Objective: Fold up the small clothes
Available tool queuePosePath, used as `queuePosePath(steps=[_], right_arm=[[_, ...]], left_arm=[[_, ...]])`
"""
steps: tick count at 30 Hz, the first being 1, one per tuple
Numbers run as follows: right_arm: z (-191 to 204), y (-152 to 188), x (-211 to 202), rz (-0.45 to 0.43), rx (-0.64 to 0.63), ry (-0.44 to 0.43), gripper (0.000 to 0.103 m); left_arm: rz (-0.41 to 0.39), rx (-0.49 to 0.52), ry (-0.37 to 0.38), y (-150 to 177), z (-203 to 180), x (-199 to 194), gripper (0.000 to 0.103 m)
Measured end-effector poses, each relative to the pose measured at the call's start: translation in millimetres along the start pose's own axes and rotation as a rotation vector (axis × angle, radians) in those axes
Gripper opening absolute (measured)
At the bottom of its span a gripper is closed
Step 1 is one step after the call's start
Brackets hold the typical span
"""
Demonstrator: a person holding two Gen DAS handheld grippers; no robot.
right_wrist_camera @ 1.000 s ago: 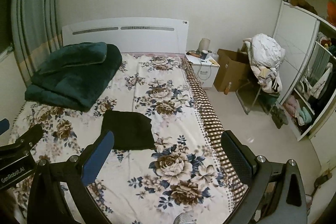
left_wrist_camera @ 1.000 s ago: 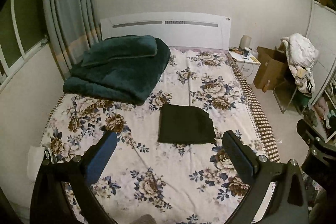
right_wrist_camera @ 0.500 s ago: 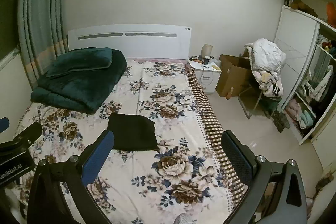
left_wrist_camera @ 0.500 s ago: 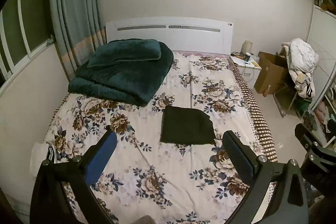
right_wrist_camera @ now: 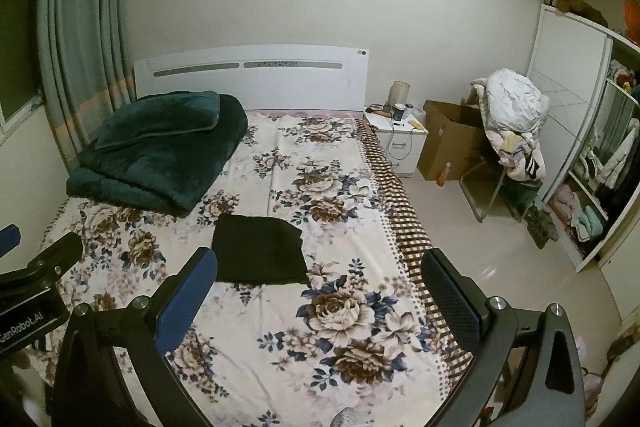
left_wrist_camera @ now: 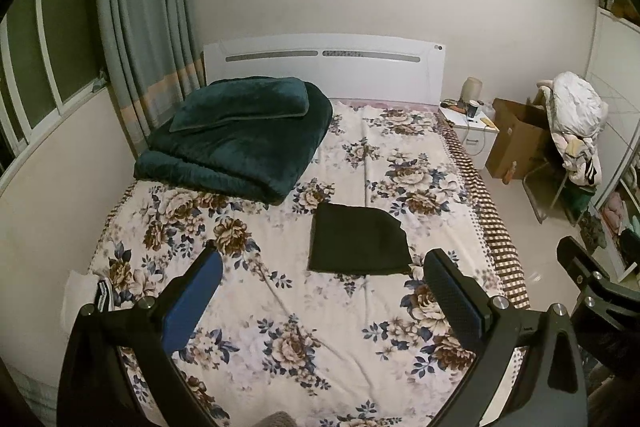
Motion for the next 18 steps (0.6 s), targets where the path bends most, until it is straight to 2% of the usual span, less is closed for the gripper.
queuePosePath(steps=[18], right_arm=[[-1.6, 0.9, -3.2, 0.004, 0.011, -0.018, 0.103]], left_arm=[[-0.004, 0.004, 0.008, -2.1, -8.2, -6.1, 0.103]])
Point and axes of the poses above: each gripper's, at about its wrist camera, not at the fingertips, and x roughly the way its jaws point, z to its left, y to its underside, the point moved 5 cm from there along x, roughly the way its jaws point, and after that the axes turned 12 degrees about y, right-handed, at the moved point
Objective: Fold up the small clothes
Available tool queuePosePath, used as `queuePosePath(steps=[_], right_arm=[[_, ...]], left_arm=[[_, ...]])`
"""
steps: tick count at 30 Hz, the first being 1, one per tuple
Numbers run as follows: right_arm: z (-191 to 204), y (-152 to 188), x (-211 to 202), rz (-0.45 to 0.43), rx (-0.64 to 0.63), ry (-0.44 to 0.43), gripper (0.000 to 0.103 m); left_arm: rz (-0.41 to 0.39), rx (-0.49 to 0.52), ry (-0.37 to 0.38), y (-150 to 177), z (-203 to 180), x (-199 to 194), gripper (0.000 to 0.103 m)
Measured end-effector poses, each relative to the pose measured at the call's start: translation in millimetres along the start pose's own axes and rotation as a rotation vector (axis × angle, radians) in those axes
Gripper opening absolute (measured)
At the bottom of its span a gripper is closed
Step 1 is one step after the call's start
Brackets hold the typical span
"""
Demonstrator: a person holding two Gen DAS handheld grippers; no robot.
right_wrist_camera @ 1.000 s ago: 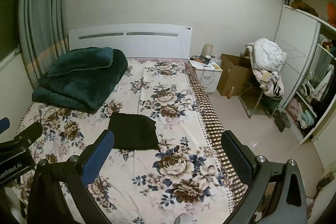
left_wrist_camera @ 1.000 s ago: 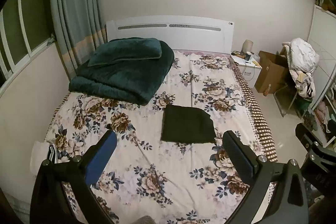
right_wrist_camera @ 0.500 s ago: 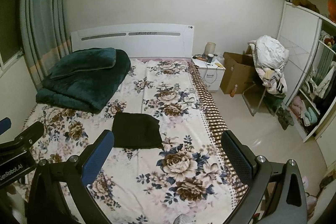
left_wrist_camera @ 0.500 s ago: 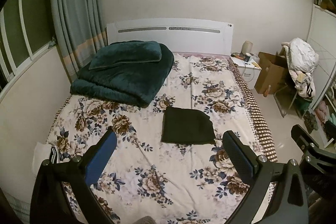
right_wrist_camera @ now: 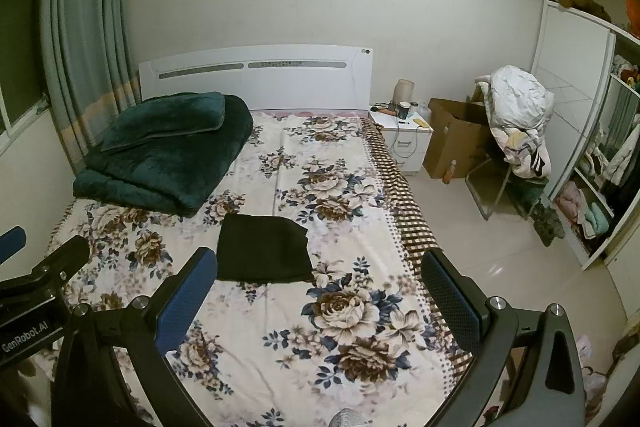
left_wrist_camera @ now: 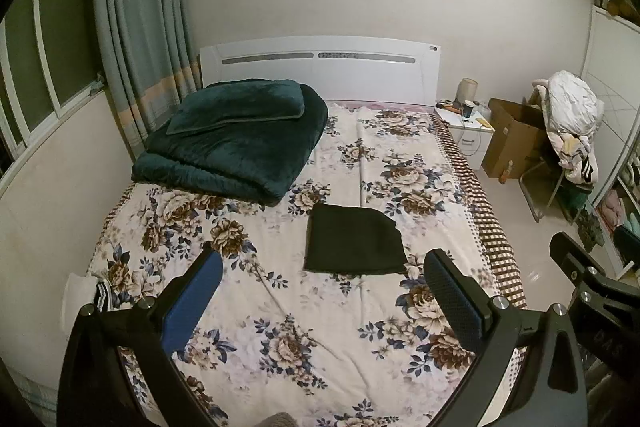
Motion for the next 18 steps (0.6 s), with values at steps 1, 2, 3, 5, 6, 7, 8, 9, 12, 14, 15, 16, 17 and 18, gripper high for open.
queuePosePath(steps=[1, 2, 3, 5, 6, 7, 8, 9, 12, 14, 15, 16, 17, 18], right_arm=[[0.1, 0.4, 0.5, -0.001, 0.001, -0.001, 0.103], [0.1, 0.5, 0.5, 0.0, 0.001, -0.001, 0.103], [0.1, 0.5, 0.4, -0.001, 0.001, 0.0, 0.103], [-0.1, 0.8, 0.5, 0.0, 0.001, -0.002, 0.103], [-0.2, 1.1, 0.3, 0.0, 0.003, -0.001, 0.103], [-0.2, 1.0, 0.5, 0.0, 0.002, 0.0, 0.103], [-0.3, 1.2, 0.4, 0.0, 0.002, -0.002, 0.103], [-0.4, 1.5, 0.2, 0.0, 0.003, -0.001, 0.103], [-0.9, 2.7, -0.7, 0.0, 0.004, 0.0, 0.103], [-0.5, 2.8, -1.4, 0.001, 0.005, 0.0, 0.103], [-1.1, 3.6, -1.8, 0.0, 0.007, 0.001, 0.103], [-1.2, 3.3, -1.3, -0.002, 0.006, 0.002, 0.103], [-0.1, 2.6, -1.8, -0.004, 0.006, 0.002, 0.103], [1.3, 1.5, -2.2, -0.005, 0.006, 0.001, 0.103]], left_arm=[[0.0, 0.001, 0.0, 0.4, -0.2, 0.7, 0.103], [0.001, 0.001, -0.001, 0.8, 0.2, 0.9, 0.103], [0.0, 0.0, 0.001, 0.2, -0.2, 0.2, 0.103], [0.0, 0.002, -0.001, 1.0, 0.1, 0.9, 0.103], [0.001, 0.002, -0.001, 1.0, 0.1, 0.9, 0.103], [0.0, 0.001, -0.001, 0.7, -0.1, 0.5, 0.103], [0.0, 0.0, 0.0, 0.4, -0.4, 0.3, 0.103], [0.0, 0.001, -0.001, 1.1, -0.1, 0.9, 0.103], [0.001, 0.001, 0.0, 1.4, 0.1, 0.9, 0.103], [0.0, 0.002, -0.001, 1.4, 0.1, 0.8, 0.103], [0.0, 0.002, 0.001, 1.4, 0.1, 0.9, 0.103], [0.0, 0.002, 0.0, 1.2, -0.2, 0.6, 0.103], [0.0, 0.002, 0.0, 1.5, 0.1, 0.8, 0.103], [-0.001, 0.002, 0.001, 0.9, -0.5, -0.1, 0.103]])
Point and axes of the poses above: each gripper's, at about its wrist camera, not at the fingertips, and x roughly the way its jaws point, z to its left, y to its underside, the point moved 5 cm from there along x, roughly the way its jaws point, and after that the axes turned 12 degrees about y, right-handed, at the moved point
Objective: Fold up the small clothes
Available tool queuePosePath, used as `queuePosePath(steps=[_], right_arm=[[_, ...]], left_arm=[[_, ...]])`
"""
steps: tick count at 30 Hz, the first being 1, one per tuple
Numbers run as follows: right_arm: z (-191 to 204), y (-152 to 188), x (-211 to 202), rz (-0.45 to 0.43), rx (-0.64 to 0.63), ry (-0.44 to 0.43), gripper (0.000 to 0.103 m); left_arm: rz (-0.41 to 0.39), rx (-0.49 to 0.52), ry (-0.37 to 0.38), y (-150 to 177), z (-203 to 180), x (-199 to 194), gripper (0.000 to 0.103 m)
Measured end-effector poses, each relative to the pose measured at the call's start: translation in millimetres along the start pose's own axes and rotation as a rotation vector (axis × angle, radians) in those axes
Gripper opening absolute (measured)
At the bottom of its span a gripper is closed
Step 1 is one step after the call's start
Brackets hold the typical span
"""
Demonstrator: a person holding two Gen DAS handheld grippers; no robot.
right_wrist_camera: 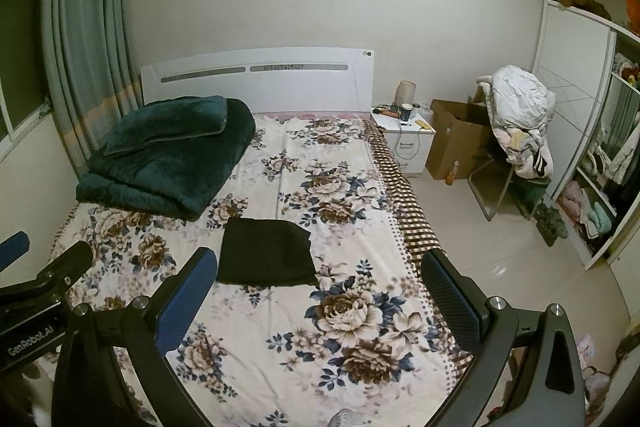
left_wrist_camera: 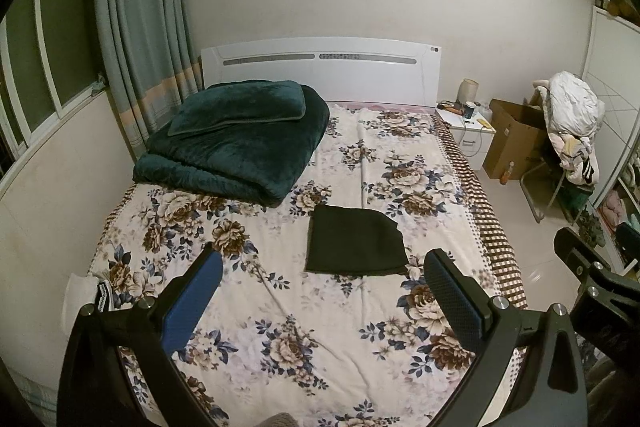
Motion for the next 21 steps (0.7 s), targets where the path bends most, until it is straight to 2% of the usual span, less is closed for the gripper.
queuePosePath(steps=[21], right_arm=[[6.5, 0.7, -5.9, -0.001, 0.008, 0.006, 0.103]], left_arm=[[0.0, 0.0, 0.001, 1.5, 0.5, 0.0, 0.103]])
Point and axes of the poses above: each gripper's, at about its wrist camera, not at the fingertips, and x roughly the way its jaws point, z to its left, y to its underside, the point moved 5 cm from there along x, roughly the way its jaws point, and after that the axes turned 12 degrees about y, right-handed, at the moved point
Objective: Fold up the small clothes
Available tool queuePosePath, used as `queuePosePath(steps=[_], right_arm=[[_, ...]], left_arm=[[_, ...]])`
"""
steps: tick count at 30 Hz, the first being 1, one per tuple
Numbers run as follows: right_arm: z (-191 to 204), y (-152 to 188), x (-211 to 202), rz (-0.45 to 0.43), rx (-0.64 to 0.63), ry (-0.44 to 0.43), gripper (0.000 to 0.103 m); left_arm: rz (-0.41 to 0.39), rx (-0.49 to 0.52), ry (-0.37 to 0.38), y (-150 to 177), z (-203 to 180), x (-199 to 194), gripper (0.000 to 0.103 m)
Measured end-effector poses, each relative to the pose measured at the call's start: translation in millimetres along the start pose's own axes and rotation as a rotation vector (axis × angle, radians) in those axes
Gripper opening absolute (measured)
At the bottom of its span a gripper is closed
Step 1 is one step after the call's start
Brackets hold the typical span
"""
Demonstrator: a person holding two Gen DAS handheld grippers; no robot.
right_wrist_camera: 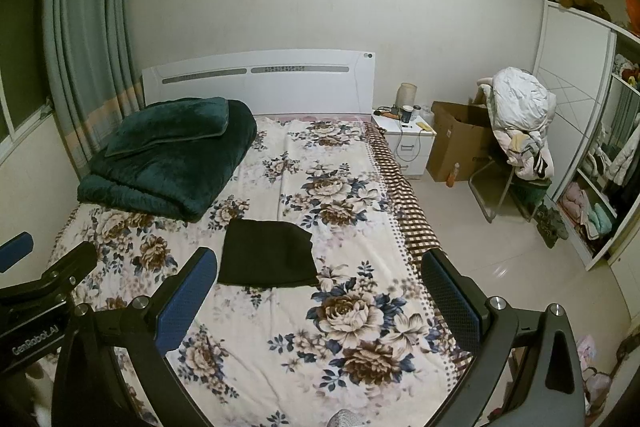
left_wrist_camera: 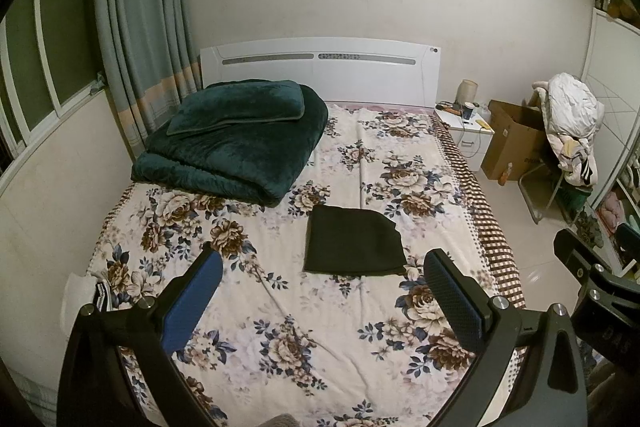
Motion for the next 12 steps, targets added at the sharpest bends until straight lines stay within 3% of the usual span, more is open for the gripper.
queuePosePath(steps=[12], right_arm=[[8.0, 0.2, -3.6, 0.003, 0.003, -0.003, 0.103]], left_arm=[[-0.018, 0.002, -0.012, -3.6, -1.0, -4.4, 0.103]])
Point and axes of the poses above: each gripper's, at about its wrist camera, not at the fingertips, and x roughly the way its jaws point, z to its left, y to its underside, the point moved 5 cm from there along x, roughly the way its jaws point, and after that the axes turned 12 degrees about y, right-handed, at the moved point
